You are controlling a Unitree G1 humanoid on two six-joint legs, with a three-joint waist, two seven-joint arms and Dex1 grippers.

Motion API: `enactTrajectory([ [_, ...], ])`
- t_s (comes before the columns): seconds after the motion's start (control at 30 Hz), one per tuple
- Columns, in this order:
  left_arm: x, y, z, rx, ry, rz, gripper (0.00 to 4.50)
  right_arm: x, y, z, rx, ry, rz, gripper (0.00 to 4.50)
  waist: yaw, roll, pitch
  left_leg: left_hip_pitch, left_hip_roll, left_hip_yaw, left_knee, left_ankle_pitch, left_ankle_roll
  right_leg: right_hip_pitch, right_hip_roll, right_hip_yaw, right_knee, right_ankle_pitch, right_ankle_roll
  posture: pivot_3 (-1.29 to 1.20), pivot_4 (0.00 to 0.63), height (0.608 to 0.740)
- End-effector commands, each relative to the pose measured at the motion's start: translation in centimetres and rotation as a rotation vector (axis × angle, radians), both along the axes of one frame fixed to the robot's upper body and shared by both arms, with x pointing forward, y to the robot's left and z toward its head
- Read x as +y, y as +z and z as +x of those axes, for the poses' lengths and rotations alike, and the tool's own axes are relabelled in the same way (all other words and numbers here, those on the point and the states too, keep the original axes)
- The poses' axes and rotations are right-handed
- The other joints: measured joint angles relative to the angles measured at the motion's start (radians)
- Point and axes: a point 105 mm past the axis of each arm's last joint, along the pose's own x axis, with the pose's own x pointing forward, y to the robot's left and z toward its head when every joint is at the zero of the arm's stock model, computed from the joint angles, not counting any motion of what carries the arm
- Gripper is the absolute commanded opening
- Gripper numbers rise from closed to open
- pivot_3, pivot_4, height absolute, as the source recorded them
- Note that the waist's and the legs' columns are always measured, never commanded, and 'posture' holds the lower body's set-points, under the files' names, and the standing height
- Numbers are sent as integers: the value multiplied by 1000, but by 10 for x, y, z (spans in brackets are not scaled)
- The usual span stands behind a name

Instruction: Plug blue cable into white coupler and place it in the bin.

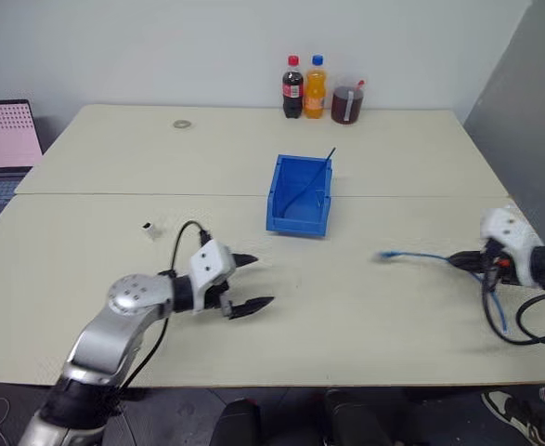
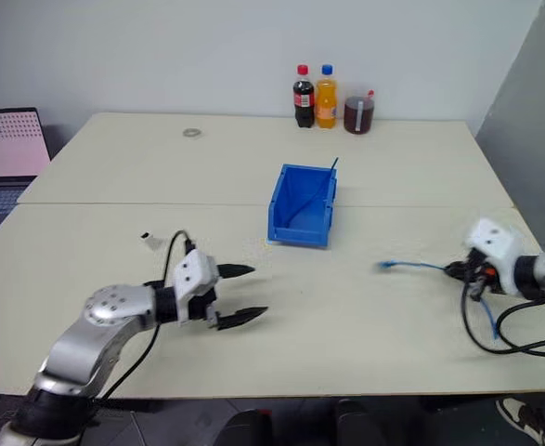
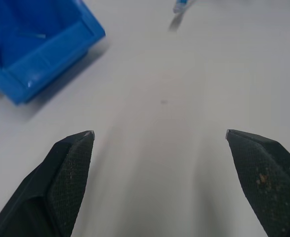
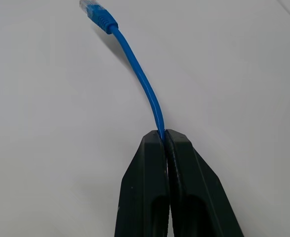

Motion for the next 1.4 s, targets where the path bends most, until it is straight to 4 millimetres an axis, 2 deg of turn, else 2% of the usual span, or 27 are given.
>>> enactTrajectory([
  [0.03,23,7,-2,-37,72,26,4500,57,0,2,-76,175,24,47,0,-1,0,0,0,0,0,0,0,0,0,0,0,0,0,0,150,740],
  [0.2,54,0,-5,-17,178,44,4500,131,-18,17,-83,263,130,47,0,-2,1,0,0,-1,0,0,0,-1,0,0,1,1,0,0,150,740],
  [0.27,63,-2,-7,-8,214,45,4500,150,-23,21,-74,266,156,47,4,-2,1,-2,0,-1,0,0,0,-1,0,-1,1,1,0,0,150,740],
  [0.47,81,-5,-13,5,267,75,4500,172,-37,26,-32,267,173,47,20,-4,1,-6,-1,-2,1,0,0,-3,-5,-3,-1,3,-4,0,150,740],
  [0.67,82,-7,-13,27,286,66,4500,184,-41,30,-22,257,179,47,10,-4,1,-5,0,-2,0,0,0,-4,-3,-3,0,3,-4,0,150,740],
  [0.7,82,-7,-13,29,287,63,4500,184,-41,30,-20,258,176,490,10,-4,1,-5,0,-2,0,0,0,-4,-3,-4,0,3,-5,0,150,740],
  [0.73,81,-7,-13,33,282,61,4500,184,-41,29,-15,259,181,612,10,-4,1,-5,0,-2,0,0,0,-4,-2,-4,0,3,-5,0,150,740],
  [0.83,78,-7,-10,39,271,58,4500,185,-38,27,-3,265,199,1489,10,-4,1,-5,0,-2,0,0,0,-4,-2,-4,1,3,-5,0,150,740],
  [0.97,76,-9,-2,47,261,63,4500,180,-32,21,8,291,204,2407,11,-3,1,-6,0,-2,0,0,0,-4,-2,-4,1,3,-5,0,150,740],
  [1.03,73,-10,2,55,244,63,4500,174,-28,13,27,327,196,2913,11,-3,1,-5,0,-1,0,0,0,-4,-2,-4,1,3,-5,0,150,740],
  [1.1,69,-11,6,70,224,54,4500,170,-25,3,44,366,189,3238,11,-3,1,-6,0,-1,1,0,0,-4,-2,-4,1,3,-5,0,150,740],
  [1.23,53,-17,10,100,157,55,4500,165,-13,-12,56,420,211,4155,11,-3,1,-6,0,-2,0,0,0,-4,-2,-4,0,3,-5,0,150,740],
  [1.3,45,-20,14,109,131,65,4500,164,-9,-15,42,427,206,4459,10,-3,1,-6,0,-3,0,0,0,-4,-2,-4,0,3,-5,0,150,740],
  [1.4,37,-23,20,104,112,100,4500,164,-5,-16,15,416,205,4459,6,-4,1,-6,-1,-3,1,0,0,-4,-1,-4,0,1,-3,0,150,740],
])
